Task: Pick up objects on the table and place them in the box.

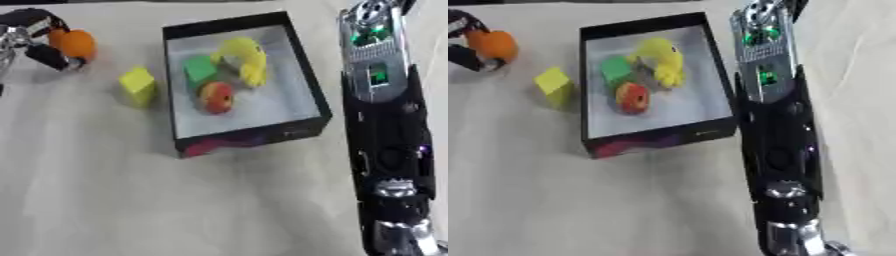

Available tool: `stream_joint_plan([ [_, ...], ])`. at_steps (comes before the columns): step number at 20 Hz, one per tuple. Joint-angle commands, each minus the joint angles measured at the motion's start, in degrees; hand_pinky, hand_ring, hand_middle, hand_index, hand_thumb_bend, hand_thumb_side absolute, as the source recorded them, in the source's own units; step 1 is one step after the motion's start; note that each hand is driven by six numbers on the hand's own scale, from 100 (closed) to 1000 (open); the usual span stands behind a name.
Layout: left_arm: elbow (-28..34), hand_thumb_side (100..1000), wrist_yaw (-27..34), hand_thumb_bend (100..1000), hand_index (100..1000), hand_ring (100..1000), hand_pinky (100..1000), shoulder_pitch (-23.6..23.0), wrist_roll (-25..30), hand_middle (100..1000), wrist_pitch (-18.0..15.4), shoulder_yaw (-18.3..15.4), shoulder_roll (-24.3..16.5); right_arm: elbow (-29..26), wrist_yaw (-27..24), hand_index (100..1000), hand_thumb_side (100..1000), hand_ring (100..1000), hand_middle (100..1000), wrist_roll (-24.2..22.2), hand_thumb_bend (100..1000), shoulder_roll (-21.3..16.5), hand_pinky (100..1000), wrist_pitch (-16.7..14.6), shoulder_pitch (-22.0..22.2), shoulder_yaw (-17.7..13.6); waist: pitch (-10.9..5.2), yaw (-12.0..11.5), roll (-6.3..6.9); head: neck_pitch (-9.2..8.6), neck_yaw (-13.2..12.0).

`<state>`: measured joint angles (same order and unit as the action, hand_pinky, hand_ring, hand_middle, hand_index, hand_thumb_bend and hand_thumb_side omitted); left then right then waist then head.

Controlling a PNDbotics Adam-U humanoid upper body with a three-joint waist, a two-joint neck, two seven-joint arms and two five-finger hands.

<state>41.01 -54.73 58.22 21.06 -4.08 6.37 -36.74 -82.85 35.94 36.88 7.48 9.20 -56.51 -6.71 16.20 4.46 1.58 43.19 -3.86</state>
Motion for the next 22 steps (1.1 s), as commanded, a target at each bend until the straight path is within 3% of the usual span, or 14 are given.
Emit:
stream_joint_plan([
  [1, 0.93, 180, 1.33, 168, 773, 800, 800, 1.63, 0.72, 764, -0.41, -0.1, -1.14, -0.28, -0.58, 885, 598, 773, 787, 0.36, 100, -0.87, 902, 0.02, -0.95, -0.21, -0.45, -0.34, -0.66, -0.02, 0.03],
  [3, 1.55, 100, 2.04, 132, 767, 795, 798, 2.0, 1.58, 758, -0.37, 0.14, -1.21, -0.2, -0.72, 885, 599, 773, 787, 0.43, 100, -0.91, 902, 0.01, -0.69, -0.2, -0.65, -0.48, -0.6, 0.2, 0.15],
  [11, 4.72, 100, 1.11, 184, 745, 771, 779, 2.74, 3.35, 728, -1.78, 2.28, -1.58, -0.28, -0.78, 885, 600, 772, 786, 0.4, 100, -1.07, 902, -0.25, 0.28, -0.11, -1.53, -1.04, -0.27, 0.86, 1.08],
  [22, 17.93, 100, 1.02, 219, 736, 775, 790, 5.8, 5.46, 725, -7.25, 11.85, -3.35, -0.9, 0.13, 885, 598, 772, 787, 0.1, 100, -1.14, 902, -0.53, 1.62, 0.11, -3.02, -2.48, 0.18, 0.93, 2.37],
])
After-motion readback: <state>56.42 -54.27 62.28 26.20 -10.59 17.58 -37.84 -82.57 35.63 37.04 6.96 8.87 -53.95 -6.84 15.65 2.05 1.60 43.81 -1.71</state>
